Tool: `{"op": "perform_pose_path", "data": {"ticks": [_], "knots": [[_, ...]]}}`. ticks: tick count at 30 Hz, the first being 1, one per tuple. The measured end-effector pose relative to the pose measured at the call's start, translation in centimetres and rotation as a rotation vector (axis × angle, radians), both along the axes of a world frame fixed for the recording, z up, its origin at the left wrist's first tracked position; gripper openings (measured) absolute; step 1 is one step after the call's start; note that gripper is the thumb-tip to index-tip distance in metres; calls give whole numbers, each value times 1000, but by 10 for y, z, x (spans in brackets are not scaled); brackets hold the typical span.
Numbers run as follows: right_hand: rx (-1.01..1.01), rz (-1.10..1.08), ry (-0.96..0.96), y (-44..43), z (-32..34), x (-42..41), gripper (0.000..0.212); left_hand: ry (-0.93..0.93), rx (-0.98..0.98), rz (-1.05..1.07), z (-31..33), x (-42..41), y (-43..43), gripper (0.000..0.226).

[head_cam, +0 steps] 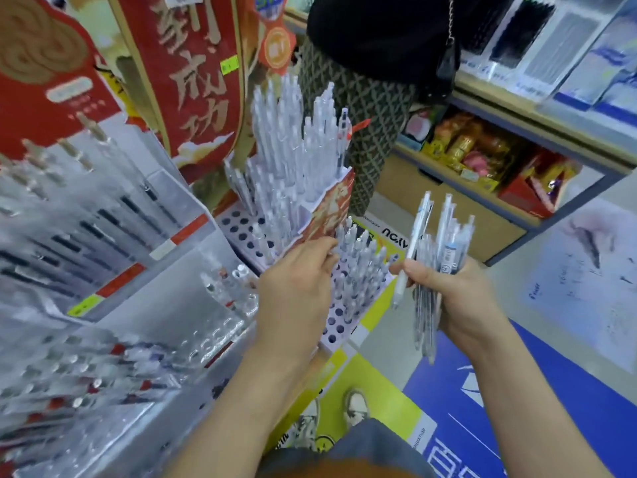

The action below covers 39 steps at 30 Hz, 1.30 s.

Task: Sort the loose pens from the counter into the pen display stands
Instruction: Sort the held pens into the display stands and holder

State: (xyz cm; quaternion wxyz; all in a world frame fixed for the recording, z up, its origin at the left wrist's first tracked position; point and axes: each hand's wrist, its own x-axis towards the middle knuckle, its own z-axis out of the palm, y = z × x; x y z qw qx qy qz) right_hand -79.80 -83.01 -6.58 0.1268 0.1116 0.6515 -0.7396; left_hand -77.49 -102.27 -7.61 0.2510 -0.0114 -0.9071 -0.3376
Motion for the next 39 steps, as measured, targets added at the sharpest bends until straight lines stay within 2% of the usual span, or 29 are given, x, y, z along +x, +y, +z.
{"op": "perform_pose_path", "data": {"ticks": [6,10,12,14,20,23,27,30,32,35,37,39], "knots": [[-18,115,-14,13,-10,-51,29,-125,64,63,-22,-26,12,17],[-4,252,-42,23,-17,-79,18,-209,167,115,-34,-34,19,16],[-24,302,-69,27,-21,-89,10,-224,141,147,-38,-37,24,18],[0,366,-85,28,-23,-96,12,-272,111,162,-40,-40,29,18],[-7,521,-117,30,-26,-106,9,-405,-101,-20,-39,-50,34,17],[-59,511,-134,30,-31,-107,16,-459,-239,-83,-36,-61,33,21],[-78,566,-115,31,-27,-105,28,-518,-208,-80,-31,-65,33,21],[-106,567,-122,29,-25,-101,24,-603,-187,-62,-26,-68,34,24],[-111,565,-139,28,-24,-97,31,-664,-159,-23,-23,-68,35,27],[-71,572,-137,30,-24,-94,46,-594,13,114,-9,-60,36,28],[-57,600,-115,31,-22,-93,45,-470,380,159,5,-55,39,26],[-57,637,-102,30,-19,-92,41,-439,781,87,21,-55,43,25]]}}
